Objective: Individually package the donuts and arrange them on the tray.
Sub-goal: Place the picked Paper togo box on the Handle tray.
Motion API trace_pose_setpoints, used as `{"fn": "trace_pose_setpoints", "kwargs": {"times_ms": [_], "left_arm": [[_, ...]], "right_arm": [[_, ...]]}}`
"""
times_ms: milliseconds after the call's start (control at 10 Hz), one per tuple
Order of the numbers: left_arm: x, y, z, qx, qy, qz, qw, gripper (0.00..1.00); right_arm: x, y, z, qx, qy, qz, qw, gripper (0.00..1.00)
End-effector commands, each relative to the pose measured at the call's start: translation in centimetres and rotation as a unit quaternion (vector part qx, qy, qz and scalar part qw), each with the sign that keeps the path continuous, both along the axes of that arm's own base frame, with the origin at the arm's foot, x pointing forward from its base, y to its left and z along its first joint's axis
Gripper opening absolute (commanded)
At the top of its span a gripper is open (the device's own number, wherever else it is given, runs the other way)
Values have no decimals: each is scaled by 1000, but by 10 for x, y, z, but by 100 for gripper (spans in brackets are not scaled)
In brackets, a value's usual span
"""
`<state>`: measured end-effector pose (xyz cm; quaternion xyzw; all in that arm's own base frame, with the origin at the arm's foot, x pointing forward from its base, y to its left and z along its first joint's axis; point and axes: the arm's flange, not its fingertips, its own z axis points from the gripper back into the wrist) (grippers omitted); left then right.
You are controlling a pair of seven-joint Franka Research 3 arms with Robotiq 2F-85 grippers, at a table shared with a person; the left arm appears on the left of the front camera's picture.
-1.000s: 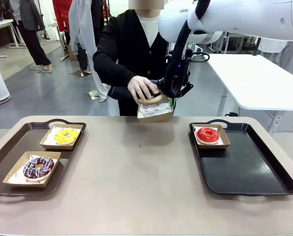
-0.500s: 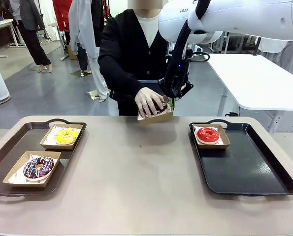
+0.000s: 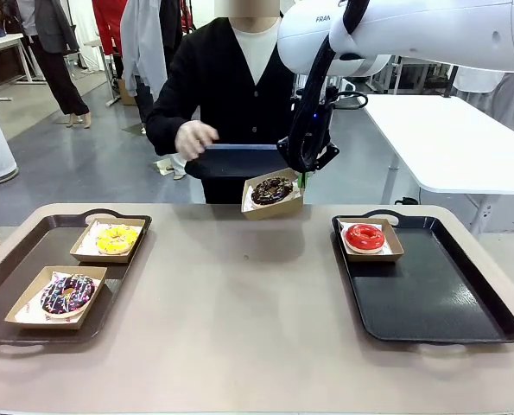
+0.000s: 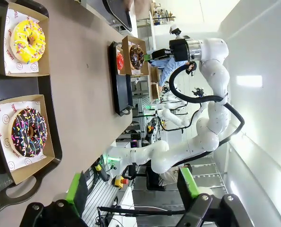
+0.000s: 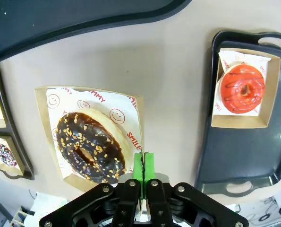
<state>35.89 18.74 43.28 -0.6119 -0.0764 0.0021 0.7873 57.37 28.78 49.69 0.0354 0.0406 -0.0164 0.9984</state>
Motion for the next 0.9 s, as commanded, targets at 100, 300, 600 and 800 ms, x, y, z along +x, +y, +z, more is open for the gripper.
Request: {"fn": "trace_pose_setpoints", "kwargs": {"times_ms": [100, 300, 600, 800], "left_arm": [[-1, 1, 1, -2, -2, 1, 1000, 100], [-1, 1, 1, -2, -2, 1, 1000, 100], [-1, 1, 1, -2, -2, 1, 1000, 100], [-1, 1, 1, -2, -2, 1, 1000, 100]], "right_arm": [[-3, -2, -1, -1, 2, -1, 1000, 0], [-3, -2, -1, -1, 2, -1, 1000, 0], [0, 0, 0, 0, 0, 0, 1000, 1], [-32, -25, 20, -26, 21, 23, 999, 1]]}}
